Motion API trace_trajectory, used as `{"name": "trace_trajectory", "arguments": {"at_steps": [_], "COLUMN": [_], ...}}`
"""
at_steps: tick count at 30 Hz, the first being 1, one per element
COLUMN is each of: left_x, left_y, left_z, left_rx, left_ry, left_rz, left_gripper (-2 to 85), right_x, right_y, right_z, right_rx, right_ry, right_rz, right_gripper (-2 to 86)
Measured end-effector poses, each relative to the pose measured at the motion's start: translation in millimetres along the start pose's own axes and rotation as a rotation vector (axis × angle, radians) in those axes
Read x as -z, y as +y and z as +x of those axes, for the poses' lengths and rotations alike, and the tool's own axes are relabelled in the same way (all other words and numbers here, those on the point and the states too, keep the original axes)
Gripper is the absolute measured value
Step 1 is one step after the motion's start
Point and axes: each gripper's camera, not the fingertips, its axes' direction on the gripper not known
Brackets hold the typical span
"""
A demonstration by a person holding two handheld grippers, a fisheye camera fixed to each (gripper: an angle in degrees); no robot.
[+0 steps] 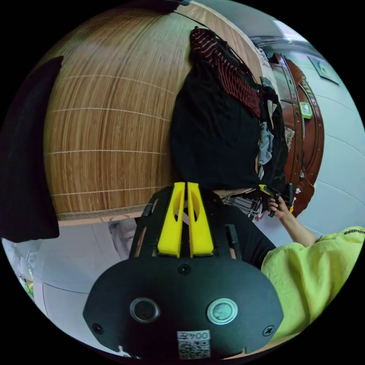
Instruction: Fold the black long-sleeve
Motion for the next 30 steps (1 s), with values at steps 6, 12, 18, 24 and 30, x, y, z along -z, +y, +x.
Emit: {"name": "trace_trajectory", "arguments": {"at_steps": [6,12,18,24,30], "left_x": [55,117,162,159,138], "left_y": [35,68,105,140,160], "left_z": [15,43,69,77,71], "left_rx": [0.035,0.031,-0.015,0.020,0.149], "left_ry": [0.166,0.271,0.336,0.348,0.423], "left_rz": [0.022,0.083,0.125,0.060,0.001], "left_gripper": [0.9,1.0,1.0,0.9,0.9], "right_x": [61,123,156,138,102], "right_y": [12,27,63,113,152], "right_z": [-12,-33,-36,-7,33], "right_rx": [0.002,0.047,0.069,-0.035,-0.213], "right_ry": [-0.189,-0.284,-0.284,-0.310,-0.353], "right_rz": [0.058,0.120,0.147,0.130,0.083], "right_gripper": [-0.3,-0.5,-0.6,-0.6,-0.5]}}
